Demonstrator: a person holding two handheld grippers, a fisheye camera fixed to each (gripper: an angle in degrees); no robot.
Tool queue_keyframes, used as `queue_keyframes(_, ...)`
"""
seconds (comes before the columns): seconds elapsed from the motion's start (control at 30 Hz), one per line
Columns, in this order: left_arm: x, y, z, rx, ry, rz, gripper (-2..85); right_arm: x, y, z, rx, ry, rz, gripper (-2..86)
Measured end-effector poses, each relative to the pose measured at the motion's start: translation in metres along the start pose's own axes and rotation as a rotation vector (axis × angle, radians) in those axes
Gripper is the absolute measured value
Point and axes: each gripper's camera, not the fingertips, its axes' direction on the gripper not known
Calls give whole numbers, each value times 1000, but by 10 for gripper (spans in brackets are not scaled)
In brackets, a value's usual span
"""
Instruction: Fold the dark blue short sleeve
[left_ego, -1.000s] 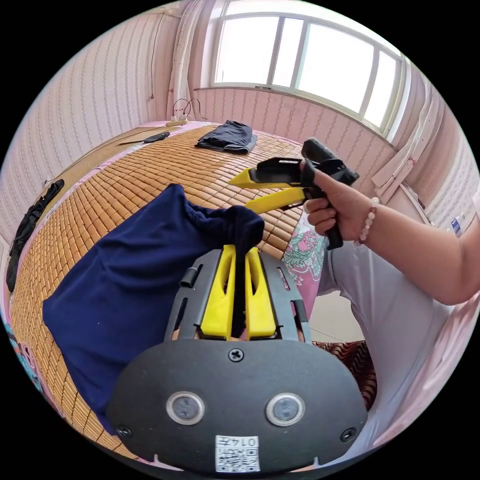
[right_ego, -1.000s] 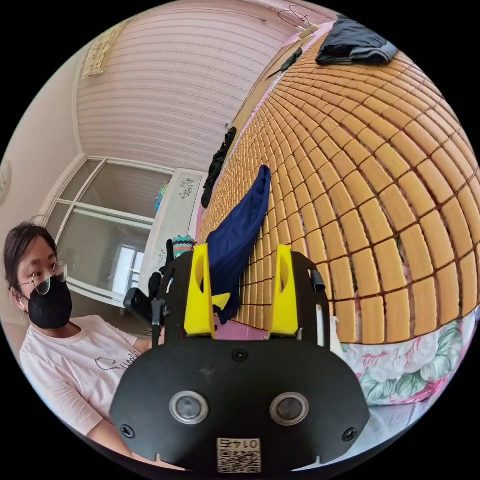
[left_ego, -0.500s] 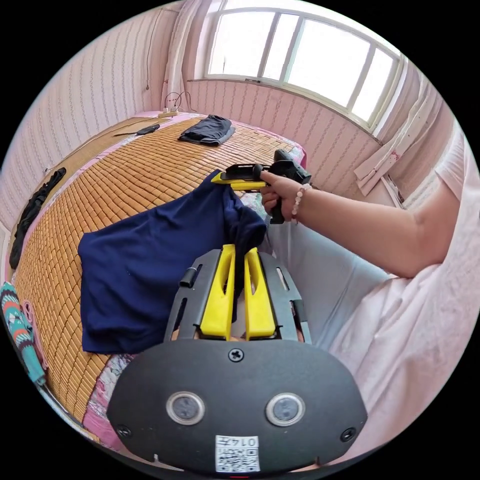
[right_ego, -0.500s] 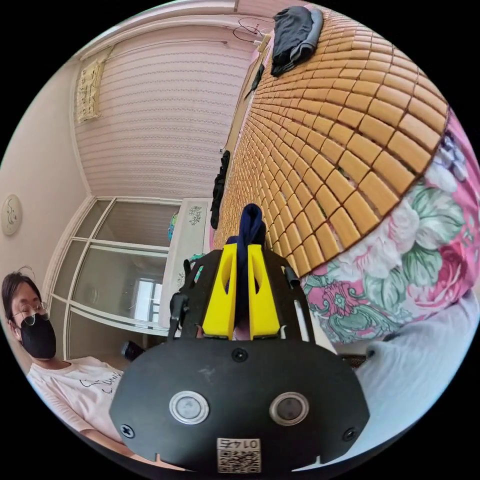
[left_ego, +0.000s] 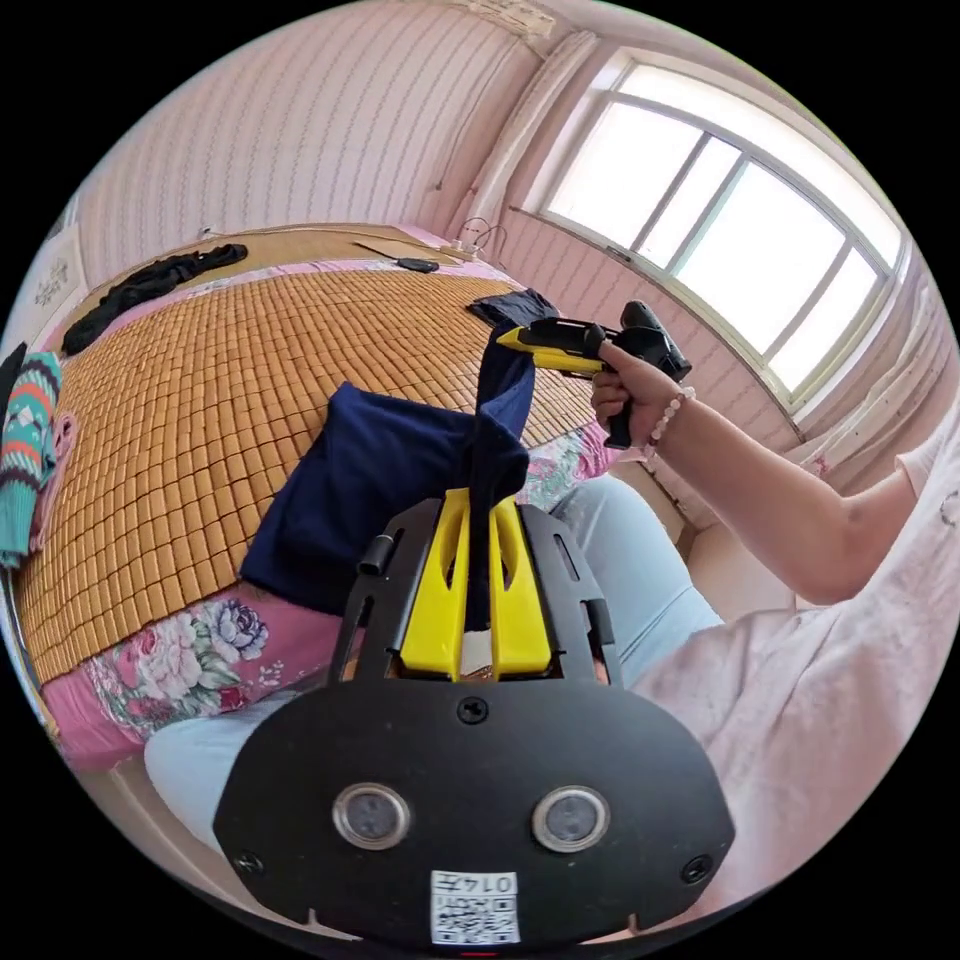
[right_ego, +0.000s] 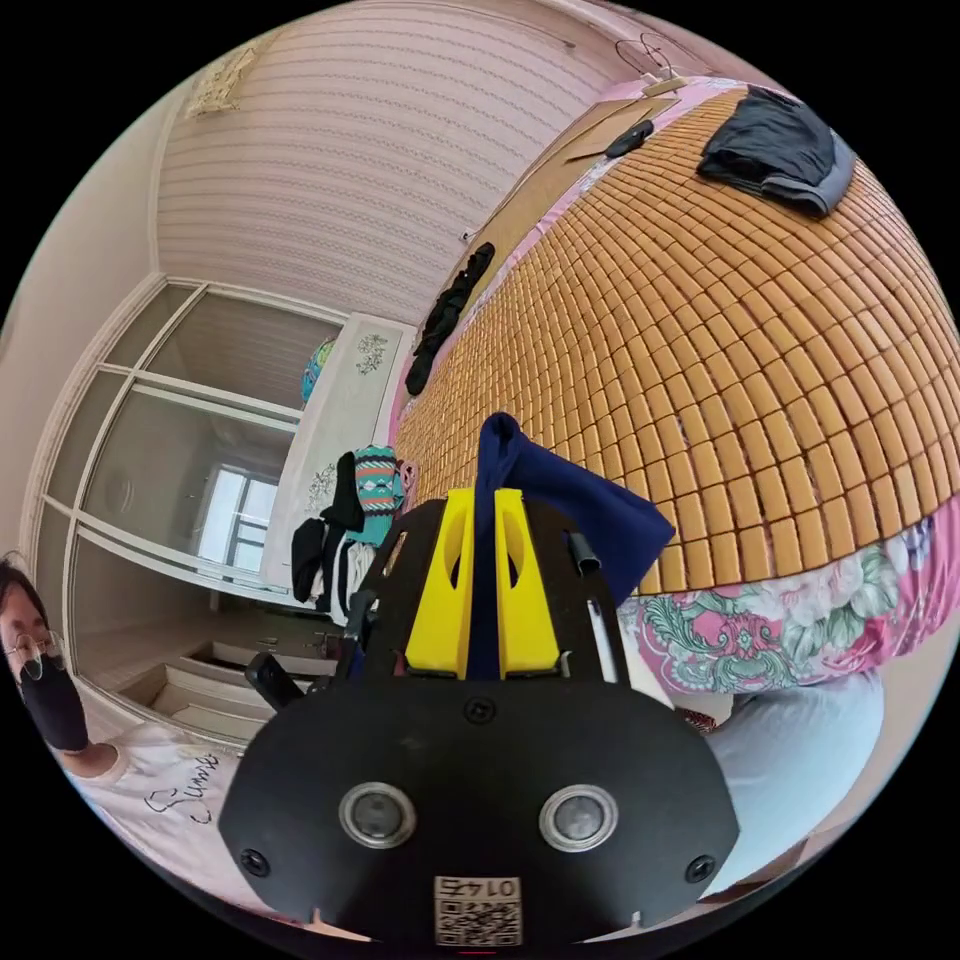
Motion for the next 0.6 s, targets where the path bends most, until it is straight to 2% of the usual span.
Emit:
queue_keyframes(0.23, -102, 14, 9, -36, -14, -318, 28, -41, -47, 129, -153, 155, 32, 27)
queue_keyframes(0.33, -129, 24, 10, -38, -22, -406, 42, -60, -56, 159, -202, 254, -4, 40)
queue_keyframes(0.5, -169, 51, 1, -148, -86, -586, 46, -90, -65, 180, -238, 378, -124, 78)
queue_keyframes(0.6, -182, 67, -24, -91, -120, -634, 45, -104, -69, 184, -263, 449, -239, 102)
